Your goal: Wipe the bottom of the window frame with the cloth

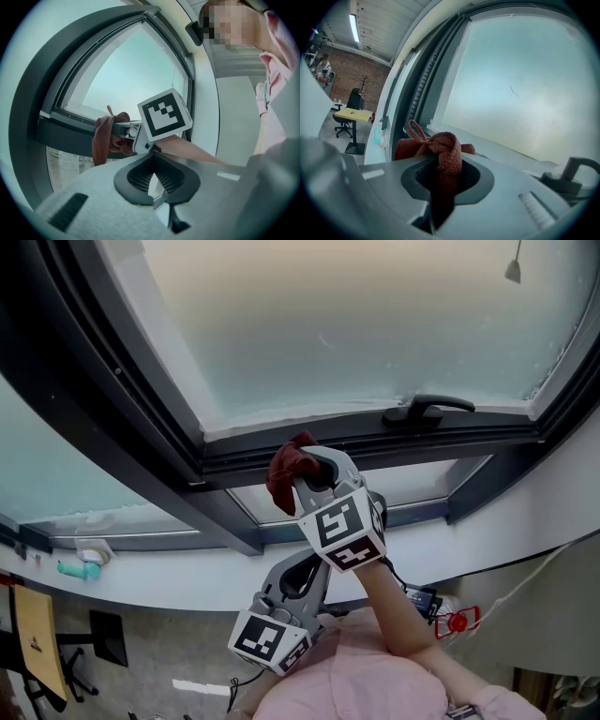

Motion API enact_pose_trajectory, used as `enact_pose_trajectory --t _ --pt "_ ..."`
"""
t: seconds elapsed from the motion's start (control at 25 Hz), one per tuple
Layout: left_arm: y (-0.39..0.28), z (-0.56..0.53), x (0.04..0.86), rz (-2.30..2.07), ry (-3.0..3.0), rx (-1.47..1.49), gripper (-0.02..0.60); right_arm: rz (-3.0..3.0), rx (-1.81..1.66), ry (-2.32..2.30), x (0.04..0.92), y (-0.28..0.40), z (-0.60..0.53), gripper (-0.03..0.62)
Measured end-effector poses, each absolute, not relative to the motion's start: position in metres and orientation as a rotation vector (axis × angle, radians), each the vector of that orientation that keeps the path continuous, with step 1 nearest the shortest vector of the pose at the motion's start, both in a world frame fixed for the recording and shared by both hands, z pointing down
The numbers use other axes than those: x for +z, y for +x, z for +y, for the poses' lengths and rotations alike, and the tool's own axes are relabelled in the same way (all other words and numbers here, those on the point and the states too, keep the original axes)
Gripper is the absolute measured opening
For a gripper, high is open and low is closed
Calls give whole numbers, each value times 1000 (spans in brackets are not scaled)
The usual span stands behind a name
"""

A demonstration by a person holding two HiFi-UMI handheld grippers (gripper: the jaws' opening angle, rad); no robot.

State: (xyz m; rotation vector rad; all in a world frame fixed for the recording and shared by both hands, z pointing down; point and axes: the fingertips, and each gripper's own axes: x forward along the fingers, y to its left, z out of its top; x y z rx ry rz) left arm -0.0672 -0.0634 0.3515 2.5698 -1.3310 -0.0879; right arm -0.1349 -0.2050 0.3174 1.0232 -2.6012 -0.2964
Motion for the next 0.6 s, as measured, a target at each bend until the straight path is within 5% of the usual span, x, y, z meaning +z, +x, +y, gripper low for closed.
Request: enact_pose_trajectory --t 0.6 --pt "-68 -66 351 -1329 2564 -97 -2 -2614 -284 1010 317 -136 -205 58"
